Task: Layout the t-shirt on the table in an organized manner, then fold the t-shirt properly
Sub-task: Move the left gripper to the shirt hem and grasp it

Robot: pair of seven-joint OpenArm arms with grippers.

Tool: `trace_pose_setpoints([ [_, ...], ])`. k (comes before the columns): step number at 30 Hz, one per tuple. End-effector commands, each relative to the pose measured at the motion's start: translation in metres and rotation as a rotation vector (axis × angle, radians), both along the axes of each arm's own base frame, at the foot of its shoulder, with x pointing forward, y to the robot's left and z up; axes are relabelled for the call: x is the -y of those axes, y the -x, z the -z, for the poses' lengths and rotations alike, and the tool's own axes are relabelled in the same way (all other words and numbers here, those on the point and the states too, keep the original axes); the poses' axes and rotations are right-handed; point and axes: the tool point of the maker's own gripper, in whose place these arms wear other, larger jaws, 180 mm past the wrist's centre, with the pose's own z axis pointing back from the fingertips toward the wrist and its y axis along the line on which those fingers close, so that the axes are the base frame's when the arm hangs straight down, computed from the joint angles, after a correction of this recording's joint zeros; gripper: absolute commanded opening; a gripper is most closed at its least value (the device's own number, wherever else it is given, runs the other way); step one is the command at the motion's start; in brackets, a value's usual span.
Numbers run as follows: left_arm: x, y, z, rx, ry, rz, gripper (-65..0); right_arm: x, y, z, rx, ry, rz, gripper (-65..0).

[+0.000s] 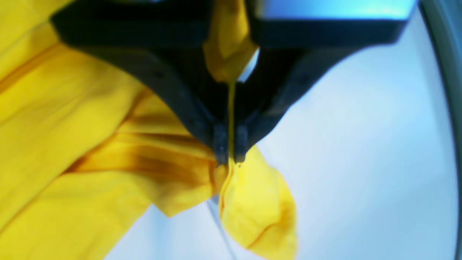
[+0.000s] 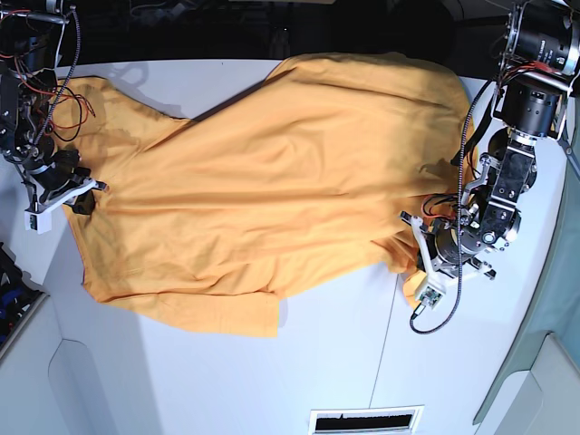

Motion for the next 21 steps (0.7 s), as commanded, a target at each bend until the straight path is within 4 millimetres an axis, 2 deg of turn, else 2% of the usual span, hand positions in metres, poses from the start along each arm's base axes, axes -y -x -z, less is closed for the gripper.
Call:
trace_pose_setpoints([
  [1,-0.018,-0.016,-0.023,0.07,-0.036,-0.023,-65.0,0.008,-0.011,-0.014,0.044,0.012,0.007,-65.0],
  [7,-0.082,-0.012,-0.036,0.075,-0.154,-0.147,-65.0,0.008,-0.012,-0.015,0.045,0.012,0.007,-65.0],
  [9,-0.091,-0.008,-0.037,0.058,-0.155,-0.168,-65.0,0.008,-0.012,-0.015,0.046,0.012,0.007,-65.0],
  [11,-0.093,-0.004,-0.034,0.027,-0.117,-0.183,-65.0,0.008,-0.012,-0.015,0.049,0.012,0.008,-65.0],
  [13,-0.084,0.0,-0.027,-0.01,-0.077,-0.158,-65.0,0.008,-0.012,-0.016,0.052,0.006,0.011,-65.0],
  [17,-0.076,0.003,-0.023,-0.03,-0.025,-0.143,-50.1,0.007,-0.015,-0.018,0.064,-0.018,0.022,-65.0],
  [19,-0.076,0.003,-0.023,-0.027,-0.024,-0.147,-47.2,0.007,-0.016,-0.02,0.074,-0.032,0.029,-65.0],
  [21,-0.075,0.003,-0.023,-0.028,-0.015,-0.149,-47.1,0.005,-0.018,-0.023,0.087,-0.049,0.036,-65.0],
])
